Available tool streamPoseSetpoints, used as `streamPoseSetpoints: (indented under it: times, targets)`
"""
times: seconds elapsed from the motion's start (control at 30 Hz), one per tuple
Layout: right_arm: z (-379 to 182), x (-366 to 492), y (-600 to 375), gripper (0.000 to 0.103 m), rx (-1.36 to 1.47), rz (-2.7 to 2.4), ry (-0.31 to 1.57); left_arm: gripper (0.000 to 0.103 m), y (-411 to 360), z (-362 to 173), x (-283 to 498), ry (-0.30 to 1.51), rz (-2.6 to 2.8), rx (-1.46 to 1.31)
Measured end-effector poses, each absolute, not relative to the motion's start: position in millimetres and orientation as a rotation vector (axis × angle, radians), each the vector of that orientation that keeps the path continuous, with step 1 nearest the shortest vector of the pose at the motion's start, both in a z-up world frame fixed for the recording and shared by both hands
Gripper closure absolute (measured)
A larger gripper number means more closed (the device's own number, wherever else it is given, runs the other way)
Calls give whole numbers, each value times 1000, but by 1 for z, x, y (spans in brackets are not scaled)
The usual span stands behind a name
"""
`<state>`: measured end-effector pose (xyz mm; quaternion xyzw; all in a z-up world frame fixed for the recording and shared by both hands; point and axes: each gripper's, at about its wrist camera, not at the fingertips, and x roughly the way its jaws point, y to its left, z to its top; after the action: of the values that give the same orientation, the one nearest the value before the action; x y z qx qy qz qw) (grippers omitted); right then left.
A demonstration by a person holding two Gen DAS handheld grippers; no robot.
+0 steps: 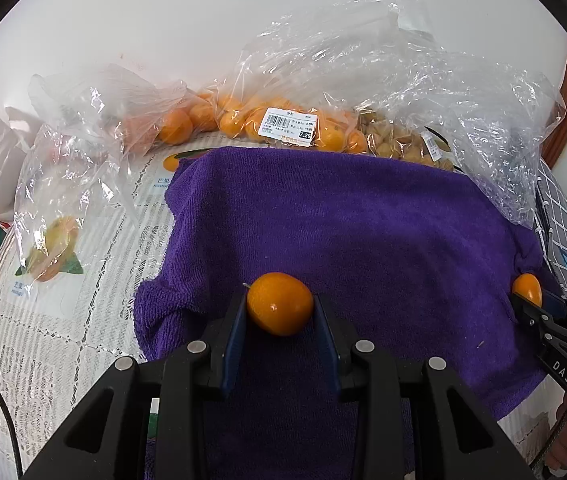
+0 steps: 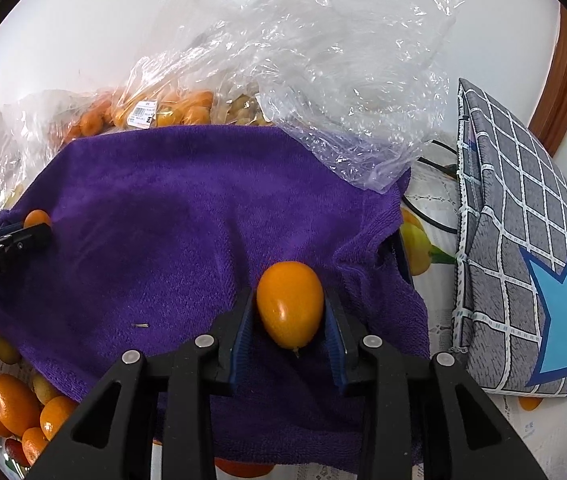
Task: Organize fruits
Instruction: 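Carry the oval orange in the right gripper over the purple towel while the left carries its orange, then open the left gripper onto the towel while the right releases its oval orange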
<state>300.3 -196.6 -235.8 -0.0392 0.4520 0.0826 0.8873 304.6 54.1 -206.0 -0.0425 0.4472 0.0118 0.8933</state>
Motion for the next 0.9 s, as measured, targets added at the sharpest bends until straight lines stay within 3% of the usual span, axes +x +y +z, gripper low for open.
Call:
streamPoseSetpoints:
  times: [0.5, 0.73, 0.9]
  targets:
    - [-235, 300, -200, 53, -85, 153, 947, 70, 52, -206, 303, 930, 23, -70]
    - [-233, 298, -200, 49, -76, 150, 945, 56, 55, -202, 301, 913, 5, -104]
    - [-231, 297, -202, 47, -70, 148, 937, 54, 57, -198, 298, 891, -9, -128]
